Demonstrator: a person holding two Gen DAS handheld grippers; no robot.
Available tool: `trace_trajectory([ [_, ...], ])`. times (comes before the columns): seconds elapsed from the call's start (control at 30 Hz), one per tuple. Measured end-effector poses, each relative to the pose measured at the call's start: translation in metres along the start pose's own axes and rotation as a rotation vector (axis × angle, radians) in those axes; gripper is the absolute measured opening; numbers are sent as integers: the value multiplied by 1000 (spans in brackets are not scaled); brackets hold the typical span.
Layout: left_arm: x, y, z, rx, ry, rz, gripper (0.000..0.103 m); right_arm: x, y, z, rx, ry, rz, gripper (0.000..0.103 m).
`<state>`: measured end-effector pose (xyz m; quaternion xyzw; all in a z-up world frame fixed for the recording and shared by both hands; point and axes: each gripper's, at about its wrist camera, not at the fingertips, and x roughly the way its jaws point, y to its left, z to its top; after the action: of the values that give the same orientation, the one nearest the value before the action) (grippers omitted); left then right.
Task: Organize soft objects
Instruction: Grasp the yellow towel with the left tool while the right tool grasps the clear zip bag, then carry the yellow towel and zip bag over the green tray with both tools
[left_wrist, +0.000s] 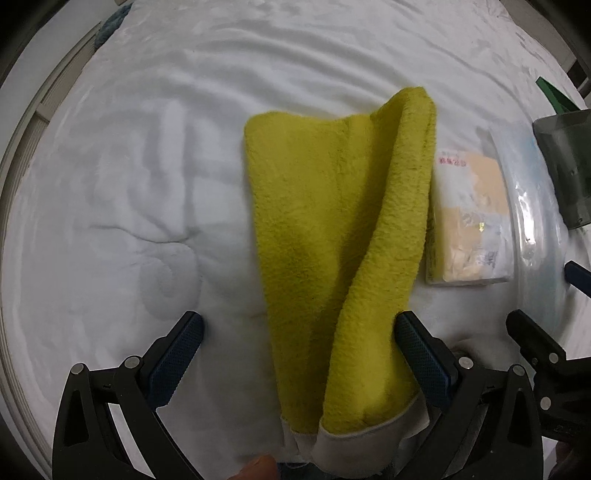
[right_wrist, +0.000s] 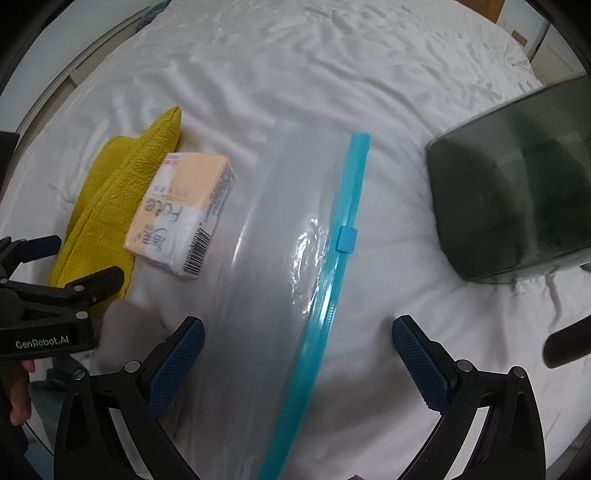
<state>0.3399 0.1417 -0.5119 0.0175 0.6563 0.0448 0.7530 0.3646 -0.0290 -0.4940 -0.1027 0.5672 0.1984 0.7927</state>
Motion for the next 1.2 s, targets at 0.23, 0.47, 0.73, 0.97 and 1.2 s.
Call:
trace_trajectory([
  [0.23, 18, -5, 7, 0, 14, 7, 102, 36, 5, 0, 18, 27, 2, 83],
  [0.47, 15, -14, 14, 18, 23, -6, 80, 47, 11, 2, 13, 3, 24, 28],
  [0.73, -2, -47, 21, 105, 4, -22, 16, 58, 22, 2, -8, -11, 77, 6],
  [0.97, -25, -39, 24, 64, -59, -1, 14, 33, 20, -2, -13, -72, 109, 4],
  [1.2, -65, -26, 18, -23, -121, -8, 14, -4, 16, -4, -30, -109, 142, 4],
])
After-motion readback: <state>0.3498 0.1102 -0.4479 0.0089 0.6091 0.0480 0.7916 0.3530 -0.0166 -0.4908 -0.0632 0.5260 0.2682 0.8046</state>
